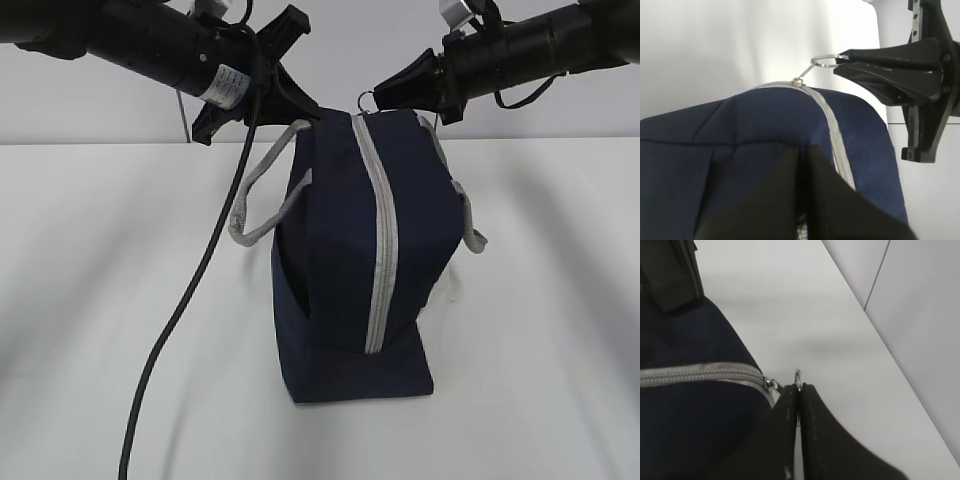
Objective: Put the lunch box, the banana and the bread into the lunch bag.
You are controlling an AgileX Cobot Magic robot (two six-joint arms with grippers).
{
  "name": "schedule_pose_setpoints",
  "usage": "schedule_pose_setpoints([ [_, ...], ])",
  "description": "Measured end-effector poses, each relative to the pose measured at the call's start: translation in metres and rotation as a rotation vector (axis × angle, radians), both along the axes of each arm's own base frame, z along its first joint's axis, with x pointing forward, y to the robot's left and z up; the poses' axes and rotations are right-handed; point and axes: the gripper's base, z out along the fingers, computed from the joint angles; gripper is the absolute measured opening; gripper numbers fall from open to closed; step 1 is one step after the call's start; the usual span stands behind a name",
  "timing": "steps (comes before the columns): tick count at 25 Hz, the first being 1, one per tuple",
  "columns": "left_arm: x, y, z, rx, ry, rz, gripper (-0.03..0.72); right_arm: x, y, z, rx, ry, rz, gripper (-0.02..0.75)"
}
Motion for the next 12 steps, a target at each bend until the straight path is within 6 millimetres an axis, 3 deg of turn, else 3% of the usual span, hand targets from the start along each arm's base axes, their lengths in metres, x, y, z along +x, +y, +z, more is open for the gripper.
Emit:
schedule_pose_setpoints([
  [6, -0.001, 0.0, 0.0, 0.016, -0.02, -0.037, 0.011, 0.001, -0.002, -0.004, -0.014, -0.012, 0.008, 0.0],
  [12, -0.002, 0.001, -0.002, 0.041, -0.027, -0.051, 0.011, 0.01, 0.001, -0.03, 0.09, 0.034, -0.015, 0.0],
])
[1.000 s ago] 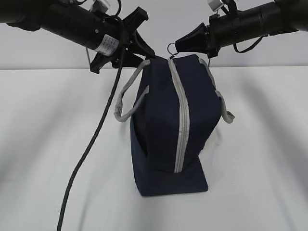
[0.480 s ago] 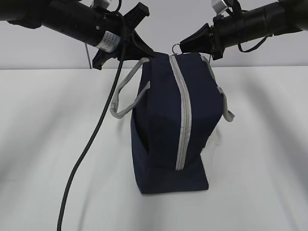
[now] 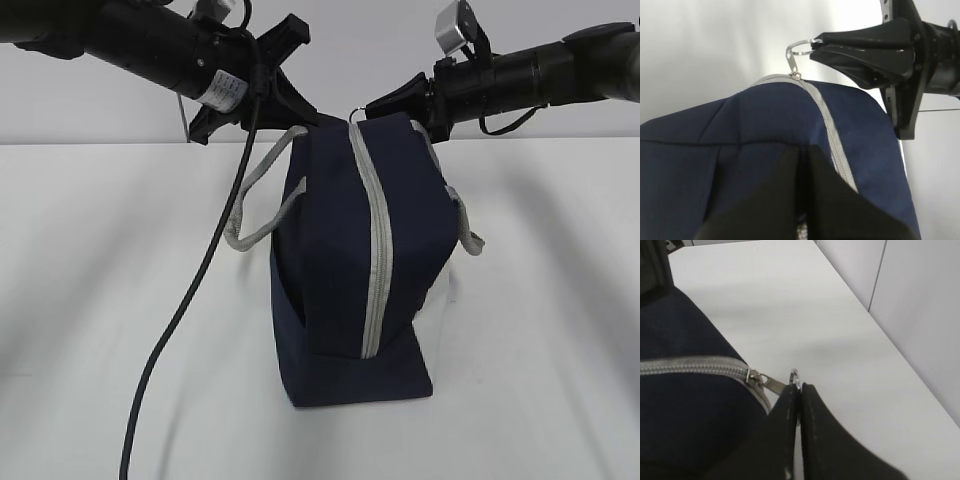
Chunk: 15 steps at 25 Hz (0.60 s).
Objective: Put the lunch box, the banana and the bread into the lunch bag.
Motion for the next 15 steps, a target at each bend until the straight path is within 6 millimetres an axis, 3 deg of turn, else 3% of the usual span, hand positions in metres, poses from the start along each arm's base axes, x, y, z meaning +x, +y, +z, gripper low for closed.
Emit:
schedule_pose_setpoints([
  [3, 0.0001, 0.0002, 0.0, 0.008, -0.01, -0.007, 0.011, 0.0018, 0.0001, -0.009, 0.011, 0.017, -0.003, 0.0],
  [15, -0.0004, 0.0001, -0.0001, 0.02, -0.03, -0.031, 0.011, 0.0054, -0.0012, -0.0101, 0.006, 0.008, -0.041, 0.0],
])
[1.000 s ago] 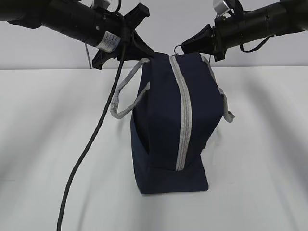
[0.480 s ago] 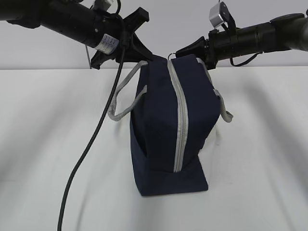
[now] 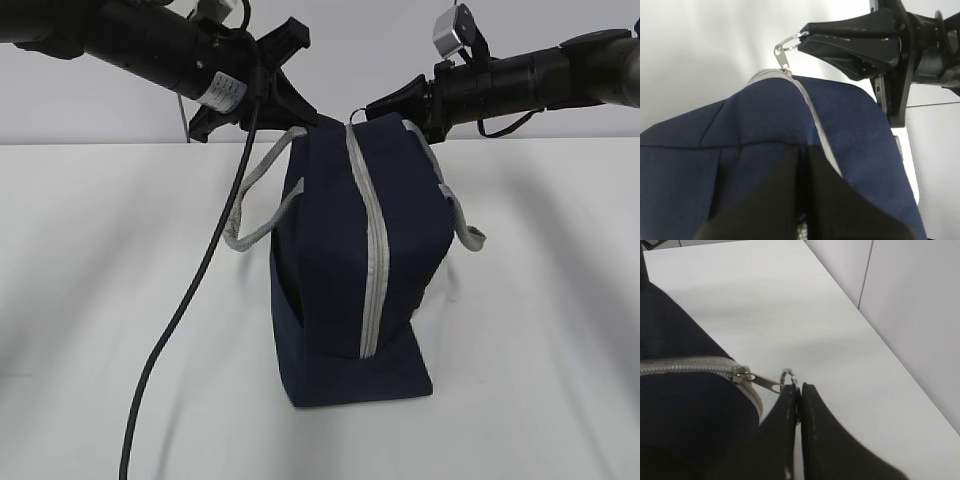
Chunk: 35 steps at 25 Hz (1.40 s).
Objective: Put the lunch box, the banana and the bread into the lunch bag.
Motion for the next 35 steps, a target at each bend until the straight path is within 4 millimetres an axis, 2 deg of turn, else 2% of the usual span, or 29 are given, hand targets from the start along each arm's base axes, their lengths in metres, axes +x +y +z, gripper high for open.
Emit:
schedule_pose_setpoints([
  [6, 0.0, -0.002, -0.001, -0.014, -0.008, -0.016, 0.011, 0.002, -0.001, -0.003, -0.005, 0.0, -0.022, 0.0],
  [14, 0.001, -0.002, -0.003, -0.013, -0.006, -0.023, 0.011, 0.0, -0.001, -0.028, -0.038, 0.099, 0.019, 0.0],
  [26, 0.0, -0.002, -0.003, -0.015, -0.001, -0.028, 0.011, -0.004, 0.0, -0.028, -0.033, 0.166, 0.045, 0.002],
  [29, 0.0, -0.002, -0.003, -0.015, -0.002, -0.027, 0.048, -0.003, 0.0, -0.026, 0.004, 0.203, 0.015, 0.098],
  [30, 0.001, -0.002, -0.003, -0.011, -0.006, -0.027, 0.094, -0.002, -0.002, -0.026, 0.017, 0.218, -0.003, 0.189],
  [32, 0.001, -0.001, -0.004, 0.008, -0.016, -0.027, 0.231, -0.001, -0.005, -0.024, 0.031, 0.225, -0.017, 0.338],
  [33, 0.002, 0.001, -0.005, 0.018, -0.02, -0.027, 0.318, 0.001, -0.008, -0.021, 0.039, 0.229, -0.032, 0.44],
  [35, 0.003, 0.005, -0.006, 0.03, -0.023, -0.022, 0.463, 0.004, -0.014, -0.014, 0.063, 0.251, -0.061, 0.516],
])
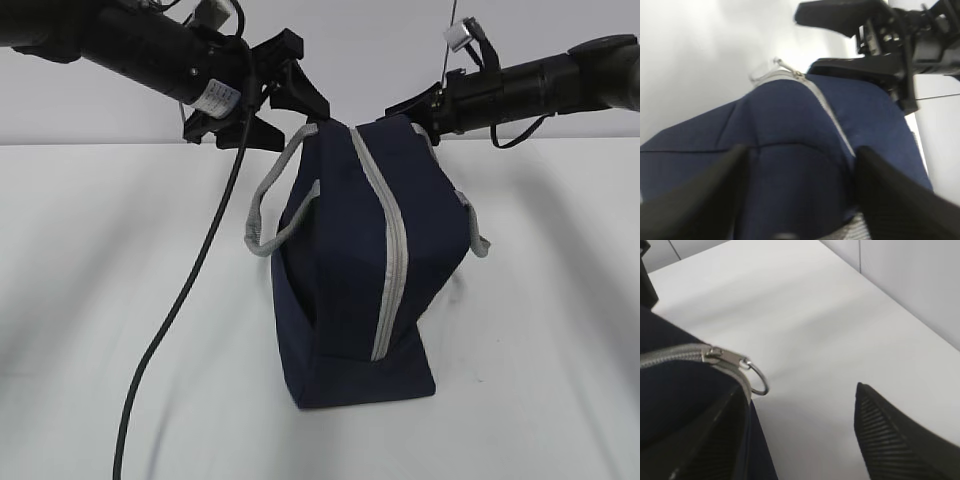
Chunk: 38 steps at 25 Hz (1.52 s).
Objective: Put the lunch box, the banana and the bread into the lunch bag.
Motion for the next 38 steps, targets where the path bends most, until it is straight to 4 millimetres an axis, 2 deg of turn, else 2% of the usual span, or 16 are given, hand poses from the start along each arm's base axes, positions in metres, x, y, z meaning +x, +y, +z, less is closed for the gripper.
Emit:
schedule_pose_setpoints([
  [2, 0.002, 0.006, -0.001, 0.008, 0.003, 0.005, 0.557, 0.003, -0.006, 0.008, 0.017, 0.018, -0.03, 0.547],
  [5, 0.003, 0.019, 0.006, 0.027, -0.014, 0.015, 0.596, 0.007, -0.017, 0.022, 0.064, 0.122, -0.109, 0.559],
  [10, -0.003, 0.042, 0.033, 0.073, -0.069, 0.032, 0.603, 0.009, -0.034, 0.039, -0.002, 0.382, -0.276, 0.561],
  [15, -0.015, 0.054, 0.041, 0.201, -0.036, 0.022, 0.6, 0.001, -0.048, 0.055, -0.109, 0.656, -0.544, 0.561],
  [19, -0.023, 0.062, 0.043, 0.282, 0.028, 0.053, 0.587, -0.013, -0.062, 0.086, -0.186, 0.734, -0.787, 0.561],
  [22, -0.029, 0.07, 0.046, 0.367, 0.071, 0.098, 0.582, -0.026, -0.062, 0.109, -0.198, 0.734, -0.853, 0.561],
  [23, -0.031, 0.073, 0.047, 0.399, 0.08, 0.11, 0.581, -0.032, -0.059, 0.117, -0.196, 0.734, -0.854, 0.561],
  [28, -0.051, 0.083, 0.064, 0.558, 0.082, 0.124, 0.563, -0.062, -0.044, 0.124, -0.229, 0.788, -0.832, 0.561],
  [33, -0.075, 0.087, 0.094, 0.602, 0.03, 0.129, 0.538, -0.11, -0.04, 0.14, -0.285, 0.805, -0.827, 0.561],
  [38, -0.101, 0.089, 0.123, 0.608, -0.036, 0.126, 0.536, -0.172, -0.039, 0.181, -0.3, 0.722, -0.848, 0.561],
])
